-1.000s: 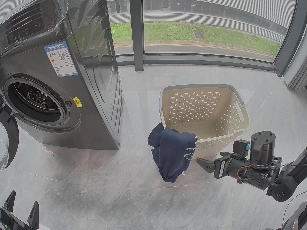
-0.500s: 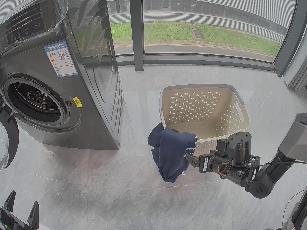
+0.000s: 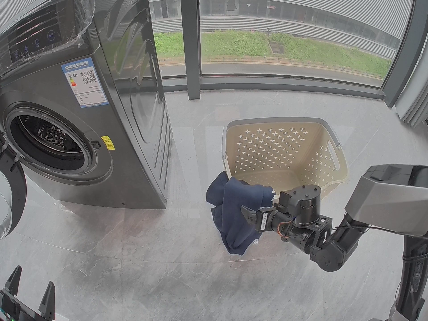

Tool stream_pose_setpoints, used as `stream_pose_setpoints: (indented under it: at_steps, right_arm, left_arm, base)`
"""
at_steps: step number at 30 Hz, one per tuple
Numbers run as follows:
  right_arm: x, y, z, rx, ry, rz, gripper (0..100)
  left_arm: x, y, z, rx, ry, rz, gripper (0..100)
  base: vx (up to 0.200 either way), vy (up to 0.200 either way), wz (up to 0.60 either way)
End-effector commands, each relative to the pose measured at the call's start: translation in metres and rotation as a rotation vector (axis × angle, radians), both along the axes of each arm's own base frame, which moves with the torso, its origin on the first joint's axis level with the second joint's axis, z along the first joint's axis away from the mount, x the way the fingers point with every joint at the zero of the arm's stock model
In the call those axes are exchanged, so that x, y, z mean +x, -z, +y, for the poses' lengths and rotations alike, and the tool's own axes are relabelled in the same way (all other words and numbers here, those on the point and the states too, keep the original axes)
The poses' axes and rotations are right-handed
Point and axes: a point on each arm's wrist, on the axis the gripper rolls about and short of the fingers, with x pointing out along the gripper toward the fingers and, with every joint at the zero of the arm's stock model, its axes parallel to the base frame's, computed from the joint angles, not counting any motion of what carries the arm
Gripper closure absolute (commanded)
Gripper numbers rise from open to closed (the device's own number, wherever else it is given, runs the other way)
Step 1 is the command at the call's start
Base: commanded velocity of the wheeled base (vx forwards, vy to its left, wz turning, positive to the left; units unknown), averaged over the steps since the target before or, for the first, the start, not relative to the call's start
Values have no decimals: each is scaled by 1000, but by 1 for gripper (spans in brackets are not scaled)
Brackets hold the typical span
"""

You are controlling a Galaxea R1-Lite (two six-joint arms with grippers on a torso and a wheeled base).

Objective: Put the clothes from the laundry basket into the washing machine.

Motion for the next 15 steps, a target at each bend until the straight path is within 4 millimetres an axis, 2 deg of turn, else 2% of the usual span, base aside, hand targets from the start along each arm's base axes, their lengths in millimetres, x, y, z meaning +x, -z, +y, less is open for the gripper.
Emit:
stream_pose_setpoints:
  at_steps: [1,4,9,15]
  right_arm:
    - [11,25,5,-28,2,24,0]
    - [19,28,7,-27,-2,-10,0]
    - [29,22,8,-12,2,-50,0]
    - [28,21,14,-9,-13,-58,0]
  left_arm:
    - [1,5,0,-3,0,9,0]
    - [1,5,0,-9,-2,10,0]
    - [1,5,0,-16,-5,7,0]
    - [1,5,0,-18,-5,10,0]
  base:
    - [0,0,0]
    - [0,0,0]
    - [0,0,0]
    - [0,0,0]
